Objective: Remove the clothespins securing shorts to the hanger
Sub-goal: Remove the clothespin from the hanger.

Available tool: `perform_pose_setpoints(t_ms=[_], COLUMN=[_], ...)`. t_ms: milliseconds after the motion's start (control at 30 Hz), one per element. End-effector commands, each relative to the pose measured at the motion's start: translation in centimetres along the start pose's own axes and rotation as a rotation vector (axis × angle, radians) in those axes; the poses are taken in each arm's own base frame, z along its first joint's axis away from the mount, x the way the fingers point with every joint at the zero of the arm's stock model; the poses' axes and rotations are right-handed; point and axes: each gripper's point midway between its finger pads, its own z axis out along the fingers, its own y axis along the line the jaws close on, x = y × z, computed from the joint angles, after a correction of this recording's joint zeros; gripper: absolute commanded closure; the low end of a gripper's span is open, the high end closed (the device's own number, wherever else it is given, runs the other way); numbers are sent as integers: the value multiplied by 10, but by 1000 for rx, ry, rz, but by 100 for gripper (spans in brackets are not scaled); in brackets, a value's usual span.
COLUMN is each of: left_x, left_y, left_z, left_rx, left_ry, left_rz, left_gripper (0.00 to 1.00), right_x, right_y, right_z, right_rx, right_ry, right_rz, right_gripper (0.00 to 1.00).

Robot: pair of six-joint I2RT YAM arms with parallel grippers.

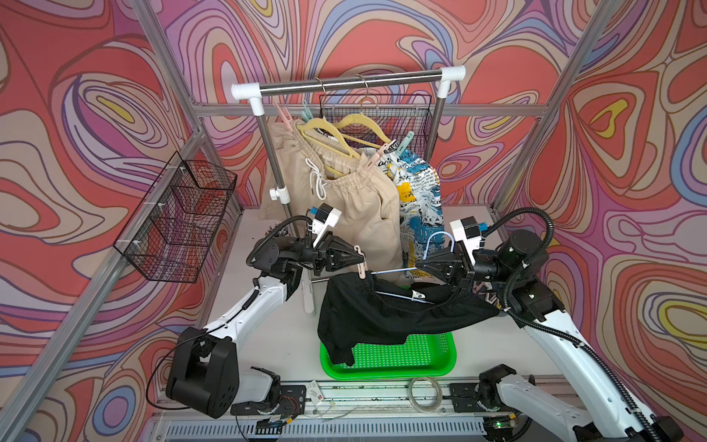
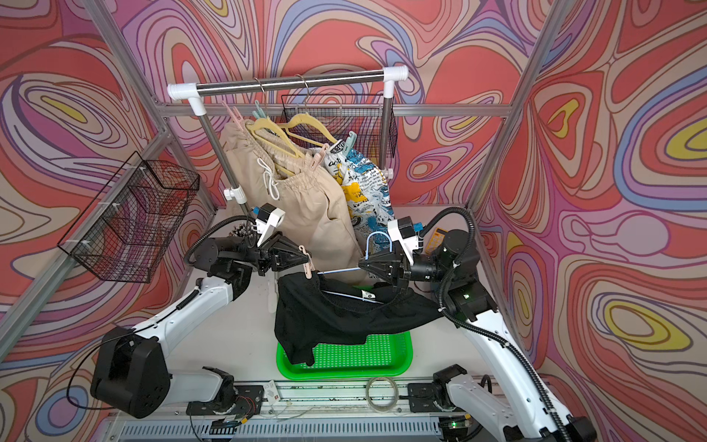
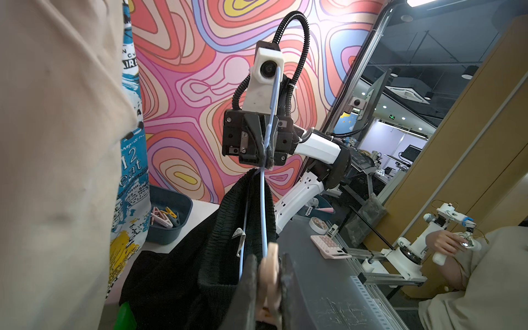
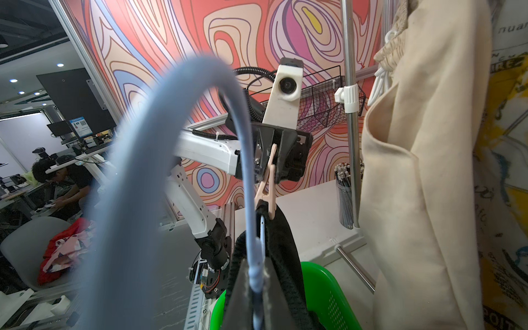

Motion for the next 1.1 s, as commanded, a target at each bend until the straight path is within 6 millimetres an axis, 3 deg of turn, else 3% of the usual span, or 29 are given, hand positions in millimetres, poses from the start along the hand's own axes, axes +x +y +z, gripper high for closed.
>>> perform_pose_setpoints(t_ms=[0,233,600,833,1067], left_x=[-19,-34,-60,-61,-42], left_y=[-16,-13,-19,-21,-14], left_z=[-2,-1,0,0,16], left_rx=[6,0,-12,-28,-9], left_ry=[-13,-38,-108,-118,-89], left_rz=[112,138,164,147,100], left_gripper=[100,100,100,100,100], right_x=[4,13,56,62,54], right_y=[2,-6,-52,-61,-59], right_z=[-2,-1,12,13,15], right_rx=[2,14,61,84,66], right_ry=[5,16,68,78,71], right_rz=[-7,35,187,200,198], right_gripper=[100,100,100,100,100])
